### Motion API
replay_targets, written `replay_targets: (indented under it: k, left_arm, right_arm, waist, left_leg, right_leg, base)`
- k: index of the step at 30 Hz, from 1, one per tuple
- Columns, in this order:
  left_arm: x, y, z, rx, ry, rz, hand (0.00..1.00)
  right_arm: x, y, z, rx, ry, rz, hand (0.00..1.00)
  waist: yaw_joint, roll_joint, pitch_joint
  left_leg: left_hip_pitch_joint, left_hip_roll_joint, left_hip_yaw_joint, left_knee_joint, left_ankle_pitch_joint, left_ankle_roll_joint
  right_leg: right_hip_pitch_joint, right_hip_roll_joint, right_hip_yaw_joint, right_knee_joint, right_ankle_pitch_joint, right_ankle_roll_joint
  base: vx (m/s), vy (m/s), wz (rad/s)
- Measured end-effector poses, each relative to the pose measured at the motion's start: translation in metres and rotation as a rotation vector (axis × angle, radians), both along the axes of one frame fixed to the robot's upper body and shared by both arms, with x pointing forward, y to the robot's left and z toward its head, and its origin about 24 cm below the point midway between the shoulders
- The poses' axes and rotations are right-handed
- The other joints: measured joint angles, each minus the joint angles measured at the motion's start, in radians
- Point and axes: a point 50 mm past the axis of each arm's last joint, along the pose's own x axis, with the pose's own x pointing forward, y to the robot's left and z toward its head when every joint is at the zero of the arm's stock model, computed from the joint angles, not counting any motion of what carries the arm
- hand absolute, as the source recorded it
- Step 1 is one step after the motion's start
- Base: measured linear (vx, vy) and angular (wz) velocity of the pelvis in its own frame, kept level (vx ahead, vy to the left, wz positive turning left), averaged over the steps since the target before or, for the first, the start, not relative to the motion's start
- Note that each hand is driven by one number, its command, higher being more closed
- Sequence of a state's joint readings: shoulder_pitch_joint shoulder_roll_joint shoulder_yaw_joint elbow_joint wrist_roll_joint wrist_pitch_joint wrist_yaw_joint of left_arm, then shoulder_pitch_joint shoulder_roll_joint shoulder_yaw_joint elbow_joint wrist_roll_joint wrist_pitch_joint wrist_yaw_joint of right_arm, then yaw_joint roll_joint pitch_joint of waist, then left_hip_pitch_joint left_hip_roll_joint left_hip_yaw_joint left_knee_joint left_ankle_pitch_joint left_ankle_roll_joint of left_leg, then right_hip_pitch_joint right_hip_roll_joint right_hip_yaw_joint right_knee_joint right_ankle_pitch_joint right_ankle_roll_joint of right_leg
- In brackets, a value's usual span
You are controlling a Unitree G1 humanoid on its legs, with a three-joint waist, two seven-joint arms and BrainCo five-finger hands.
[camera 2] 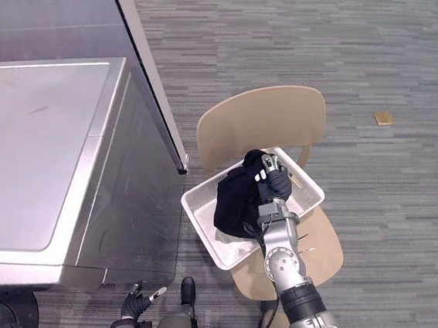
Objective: Pick up the laundry basket with both hands and put the clothes into the washing machine.
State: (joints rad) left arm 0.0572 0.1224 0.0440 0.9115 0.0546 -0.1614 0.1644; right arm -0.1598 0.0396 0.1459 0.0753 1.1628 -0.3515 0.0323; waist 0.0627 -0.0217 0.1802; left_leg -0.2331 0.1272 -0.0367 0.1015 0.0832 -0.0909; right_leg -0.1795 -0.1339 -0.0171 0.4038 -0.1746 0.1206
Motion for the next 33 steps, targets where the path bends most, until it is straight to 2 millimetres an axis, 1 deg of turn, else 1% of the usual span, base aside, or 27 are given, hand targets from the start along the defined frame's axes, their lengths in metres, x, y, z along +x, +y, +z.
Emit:
replay_targets:
  k: [1,2,3,4,5,6,7,8,9,10,11,12,13,14,15,16,17,18,20,21,22,23,26,28,30,32,33]
  left_arm:
    - [0.004,0.001,0.003,0.010,-0.021,0.009,0.00]
    - [0.004,0.004,0.004,0.014,-0.030,0.022,0.00]
    - [0.004,0.005,0.004,0.016,-0.029,0.027,0.00]
    - [0.000,0.007,0.004,0.024,-0.027,0.041,0.00]
    - [-0.002,0.005,0.005,0.011,-0.037,0.057,0.00]
    - [-0.002,0.001,0.004,-0.005,-0.039,0.065,0.00]
    - [-0.001,-0.008,0.005,-0.037,-0.056,0.074,0.00]
    - [0.000,-0.015,0.006,-0.056,-0.074,0.075,0.00]
    - [0.004,-0.022,0.010,-0.075,-0.099,0.050,0.00]
    - [0.008,-0.026,0.012,-0.082,-0.113,0.035,0.00]
    - [0.017,-0.032,0.016,-0.089,-0.143,0.007,0.00]
    - [0.029,-0.044,0.025,-0.108,-0.192,-0.046,0.00]
    - [0.033,-0.049,0.030,-0.120,-0.228,-0.059,0.00]
    - [0.036,-0.052,0.039,-0.127,-0.278,-0.069,0.00]
    - [0.039,-0.053,0.046,-0.131,-0.319,-0.072,0.00]
    - [0.047,-0.056,0.060,-0.138,-0.403,-0.084,0.00]
    - [0.059,-0.061,0.077,-0.146,-0.495,-0.109,0.00]
    - [0.065,-0.064,0.088,-0.148,-0.549,-0.134,0.00]
    - [0.075,-0.076,0.115,-0.175,-0.686,-0.171,0.00]
    - [0.077,-0.081,0.125,-0.187,-0.732,-0.186,0.00]
    - [0.082,-0.089,0.141,-0.203,-0.806,-0.212,0.00]
    - [0.089,-0.095,0.155,-0.207,-0.873,-0.239,0.00]
    - [0.099,-0.103,0.183,-0.184,-1.002,-0.292,0.00]
    - [0.104,-0.112,0.195,-0.167,-1.057,-0.343,0.00]
    - [0.110,-0.121,0.205,-0.148,-1.097,-0.401,0.00]
    - [0.119,-0.134,0.213,-0.108,-1.127,-0.489,0.00]
    - [0.122,-0.137,0.213,-0.094,-1.127,-0.505,0.00]
  right_arm:
    - [-0.002,-0.002,0.008,0.017,-0.050,-0.005,1.00]
    - [-0.002,0.001,0.018,0.040,-0.106,0.010,1.00]
    - [-0.001,0.003,0.021,0.042,-0.125,0.023,1.00]
    - [0.000,0.012,0.028,0.042,-0.155,0.054,1.00]
    - [0.002,0.015,0.034,0.040,-0.181,0.068,1.00]
    - [0.003,0.014,0.036,0.036,-0.189,0.068,1.00]
    - [0.004,0.010,0.037,0.029,-0.194,0.057,1.00]
    - [0.004,0.004,0.037,0.019,-0.194,0.042,1.00]
    - [0.006,-0.002,0.039,0.013,-0.194,0.015,1.00]
    - [0.007,-0.004,0.041,0.014,-0.196,0.006,1.00]
    - [0.010,-0.007,0.044,0.019,-0.204,-0.013,1.00]
    - [0.012,-0.015,0.047,0.024,-0.204,-0.052,1.00]
    - [0.012,-0.019,0.048,0.007,-0.205,-0.072,1.00]
    - [0.011,-0.021,0.049,-0.008,-0.209,-0.080,1.00]
    - [0.011,-0.021,0.051,-0.022,-0.213,-0.081,1.00]
    - [0.008,-0.023,0.058,-0.053,-0.246,-0.091,1.00]
    - [0.005,-0.024,0.066,-0.076,-0.286,-0.098,1.00]
    - [0.004,-0.022,0.070,-0.089,-0.304,-0.094,1.00]
    - [-0.002,-0.018,0.085,-0.144,-0.377,-0.093,1.00]
    - [-0.004,-0.018,0.090,-0.161,-0.402,-0.100,1.00]
    - [-0.007,-0.020,0.097,-0.184,-0.436,-0.114,1.00]
    - [-0.007,-0.019,0.099,-0.192,-0.449,-0.118,1.00]
    - [-0.008,-0.007,0.100,-0.208,-0.457,-0.071,1.00]
    - [-0.011,0.002,0.103,-0.210,-0.478,-0.029,1.00]
    - [-0.012,0.014,0.107,-0.218,-0.499,0.026,1.00]
    - [-0.013,0.033,0.117,-0.219,-0.549,0.104,1.00]
    - [-0.014,0.042,0.121,-0.221,-0.568,0.142,1.00]
  waist:
    - [0.003,-0.011,-0.001]
    - [0.012,-0.023,-0.006]
    - [0.012,-0.025,-0.005]
    - [0.016,-0.024,-0.003]
    - [0.040,-0.020,-0.001]
    - [0.042,0.000,0.004]
    - [0.034,0.026,0.008]
    - [0.033,0.032,0.008]
    - [0.034,0.042,0.011]
    - [0.032,0.046,0.013]
    - [0.030,0.039,0.019]
    - [0.018,0.033,0.022]
    - [0.003,0.036,0.019]
    - [-0.006,0.041,0.017]
    - [-0.008,0.047,0.013]
    - [-0.034,0.062,0.007]
    - [-0.037,0.064,0.004]
    - [-0.043,0.056,-0.005]
    - [-0.048,0.072,-0.015]
    - [-0.049,0.087,-0.026]
    - [-0.048,0.103,-0.035]
    - [-0.047,0.103,-0.037]
    - [-0.048,0.101,-0.041]
    - [-0.049,0.103,-0.045]
    - [-0.052,0.102,-0.048]
    - [-0.051,0.099,-0.051]
    - [-0.051,0.100,-0.058]
  left_leg:
    - [-0.020,-0.018,-0.043,0.033,-0.005,-0.007]
    - [-0.057,-0.035,-0.083,0.075,-0.012,-0.018]
    - [-0.072,-0.041,-0.100,0.087,-0.012,-0.020]
    - [-0.089,-0.041,-0.124,0.083,-0.002,-0.038]
    - [-0.102,-0.025,-0.138,0.052,0.027,-0.053]
    - [-0.109,-0.014,-0.156,0.043,0.040,-0.052]
    - [-0.120,0.007,-0.187,0.007,0.058,-0.034]
    - [-0.117,0.018,-0.207,-0.044,0.050,-0.024]
    - [-0.109,0.040,-0.202,-0.129,-0.022,0.081]
    - [-0.113,0.050,-0.176,-0.145,-0.105,0.117]
    - [-0.135,0.049,-0.103,-0.126,-0.121,0.084]
    - [-0.154,-0.003,-0.007,0.015,-0.064,0.048]
    - [-0.149,-0.026,0.034,0.104,-0.065,0.055]
    - [-0.122,-0.029,0.087,0.203,-0.068,0.061]
    - [-0.095,-0.022,0.115,0.269,-0.076,0.071]
    - [-0.068,-0.015,0.158,0.280,-0.117,0.084]
    - [-0.044,-0.026,0.147,0.161,-0.031,0.026]
    - [0.000,-0.043,0.131,0.024,0.040,0.012]
    - [0.104,-0.031,0.150,-0.084,0.037,0.016]
    - [0.149,-0.022,0.143,-0.139,0.047,0.006]
    - [0.170,-0.006,0.123,-0.192,0.048,0.003]
    - [0.169,-0.003,0.119,-0.196,0.045,-0.001]
    - [0.180,-0.014,0.120,-0.195,0.044,-0.001]
    - [0.180,-0.020,0.120,-0.195,0.036,0.010]
    - [0.188,-0.020,0.121,-0.196,0.022,0.018]
    - [0.198,-0.025,0.126,-0.196,0.021,0.021]
    - [0.200,-0.027,0.129,-0.196,0.021,0.021]
  right_leg:
    - [0.003,-0.006,0.031,0.135,-0.067,0.007]
    - [0.014,-0.003,0.076,0.198,-0.126,0.001]
    - [0.020,0.005,0.090,0.195,-0.149,-0.002]
    - [0.029,0.021,0.104,0.168,-0.196,-0.028]
    - [0.040,0.035,0.095,0.118,-0.267,-0.036]
    - [0.033,0.051,0.075,0.124,-0.266,-0.039]
    - [0.016,0.074,0.030,0.139,-0.266,-0.047]
    - [0.001,0.087,-0.001,0.155,-0.266,-0.061]
    - [-0.012,0.106,-0.047,0.144,-0.243,-0.099]
    - [-0.013,0.110,-0.059,0.119,-0.218,-0.119]
    - [-0.012,0.093,-0.102,0.072,-0.182,-0.140]
    - [-0.008,0.045,-0.159,0.040,-0.152,-0.150]
    - [-0.005,0.026,-0.190,0.031,-0.140,-0.153]
    - [-0.001,0.017,-0.212,0.025,-0.134,-0.158]
    - [0.001,0.017,-0.225,0.026,-0.133,-0.160]
    - [0.004,0.014,-0.275,0.027,-0.130,-0.165]
    - [0.008,0.012,-0.316,0.002,-0.115,-0.171]
    - [0.022,0.010,-0.340,-0.058,-0.089,-0.167]
    - [0.086,0.037,-0.406,-0.173,-0.015,-0.169]
    - [0.087,0.050,-0.419,-0.183,-0.002,-0.164]
    - [0.085,0.064,-0.432,-0.185,-0.001,-0.162]
    - [0.086,0.066,-0.444,-0.185,0.003,-0.156]
    - [0.110,0.063,-0.436,-0.218,0.034,-0.135]
    - [0.119,0.066,-0.422,-0.247,0.049,-0.121]
    - [0.130,0.071,-0.414,-0.269,0.073,-0.116]
    - [0.139,0.069,-0.396,-0.281,0.094,-0.110]
    - [0.142,0.070,-0.392,-0.289,0.102,-0.110]
  base:
    - [-0.08,-0.277,1.09]
    - [-0.05,-0.255,1.04]
    - [-0.17,-0.315,0.83]
    - [-0.27,-0.303,0.48]
    - [-0.34,-0.368,0.38]
    - [-0.29,-0.285,0.54]
    - [-0.25,-0.212,0.75]
    - [-0.27,-0.286,1.08]
    - [-0.24,-0.292,0.84]
    - [-0.20,-0.246,0.84]
    - [-0.18,-0.194,1.03]
    - [-0.18,-0.181,1.17]
    - [-0.12,-0.160,1.13]
    - [-0.10,-0.118,0.61]
    - [-0.11,-0.113,0.84]
    - [-0.15,-0.109,1.08]
    - [-0.13,-0.068,1.20]
    - [-0.09,-0.056,1.00]
    - [0.00,-0.064,0.83]
    - [0.00,-0.005,0.64]
    - [-0.06,0.042,0.42]
    - [-0.11,0.070,0.32]
    - [-0.14,0.085,0.05]
    - [-0.14,0.098,-0.07]
    - [-0.16,0.109,-0.10]
    - [-0.15,0.085,-0.15]
    - [-0.14,0.070,-0.18]
